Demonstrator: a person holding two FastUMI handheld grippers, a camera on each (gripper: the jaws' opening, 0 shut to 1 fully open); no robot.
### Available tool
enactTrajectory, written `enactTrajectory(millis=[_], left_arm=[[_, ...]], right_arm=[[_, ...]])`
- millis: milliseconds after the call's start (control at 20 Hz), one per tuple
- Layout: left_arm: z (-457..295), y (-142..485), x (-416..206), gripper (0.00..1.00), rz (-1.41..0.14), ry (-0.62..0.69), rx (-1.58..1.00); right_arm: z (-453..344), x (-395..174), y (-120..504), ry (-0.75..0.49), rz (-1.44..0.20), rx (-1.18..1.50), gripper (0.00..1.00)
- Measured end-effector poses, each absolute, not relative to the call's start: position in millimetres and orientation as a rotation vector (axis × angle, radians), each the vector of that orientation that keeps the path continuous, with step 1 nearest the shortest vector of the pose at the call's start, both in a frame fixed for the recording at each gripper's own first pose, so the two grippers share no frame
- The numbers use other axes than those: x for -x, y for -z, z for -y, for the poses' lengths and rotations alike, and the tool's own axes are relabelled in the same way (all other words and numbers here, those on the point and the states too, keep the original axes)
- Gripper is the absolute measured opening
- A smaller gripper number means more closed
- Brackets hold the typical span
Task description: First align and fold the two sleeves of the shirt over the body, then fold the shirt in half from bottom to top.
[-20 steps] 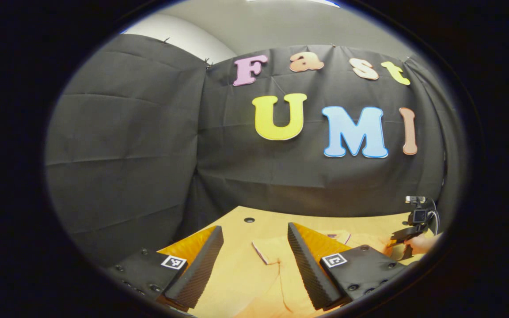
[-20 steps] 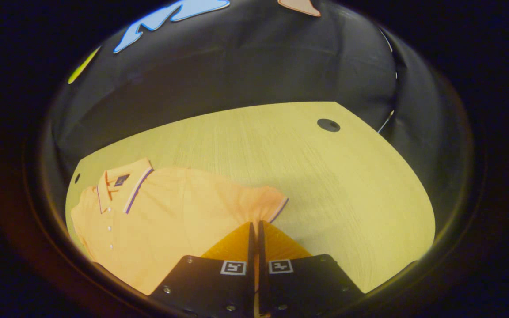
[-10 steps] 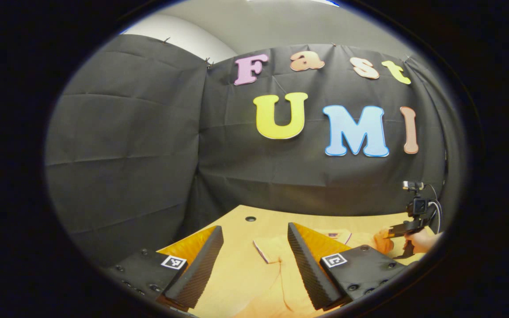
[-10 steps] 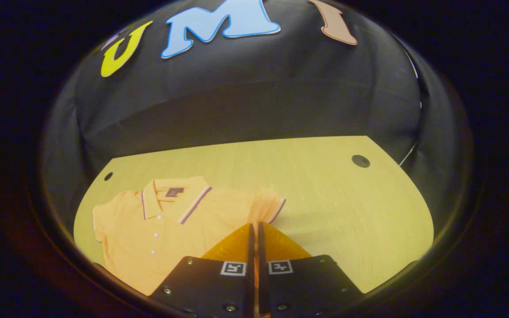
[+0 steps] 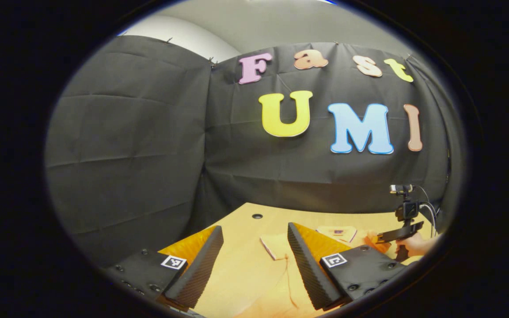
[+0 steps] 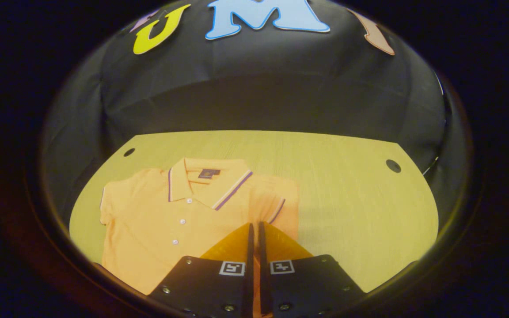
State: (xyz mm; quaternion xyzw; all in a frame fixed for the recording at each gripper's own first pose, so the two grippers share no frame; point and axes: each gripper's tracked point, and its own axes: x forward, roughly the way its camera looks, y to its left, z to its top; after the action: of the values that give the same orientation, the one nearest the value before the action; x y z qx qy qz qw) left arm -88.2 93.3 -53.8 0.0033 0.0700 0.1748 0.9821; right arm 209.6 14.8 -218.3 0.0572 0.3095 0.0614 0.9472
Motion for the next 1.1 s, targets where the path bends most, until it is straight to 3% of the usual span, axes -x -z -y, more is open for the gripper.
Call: enactTrajectory(millis=[250, 400, 450, 600, 850, 1100], left_arm=[[-100, 56, 90, 0.94, -0.145, -0.363, 0.0], [-97, 59, 84, 0.94, -0.145, -0.347, 0.003], [-96, 60, 82, 0.94, -0.146, -0.34, 0.005], [-96, 64, 71, 0.95, -0.147, -0.316, 0.011], [-94, 85, 40, 0.95, -0.181, -0.25, 0.043], [-92, 107, 9, 0.95, -0.226, -0.175, 0.07]], right_arm=[[-18, -208, 226, -0.134, -0.661, -0.11, 0.11], [-22, -204, 222, -0.152, -0.654, -0.104, 0.21], [-24, -204, 220, -0.155, -0.649, -0.099, 0.33], [-28, -197, 212, -0.169, -0.644, -0.099, 0.48], [-28, -184, 186, -0.16, -0.605, -0.093, 0.92], [-28, -165, 149, -0.124, -0.528, -0.103, 0.98]])
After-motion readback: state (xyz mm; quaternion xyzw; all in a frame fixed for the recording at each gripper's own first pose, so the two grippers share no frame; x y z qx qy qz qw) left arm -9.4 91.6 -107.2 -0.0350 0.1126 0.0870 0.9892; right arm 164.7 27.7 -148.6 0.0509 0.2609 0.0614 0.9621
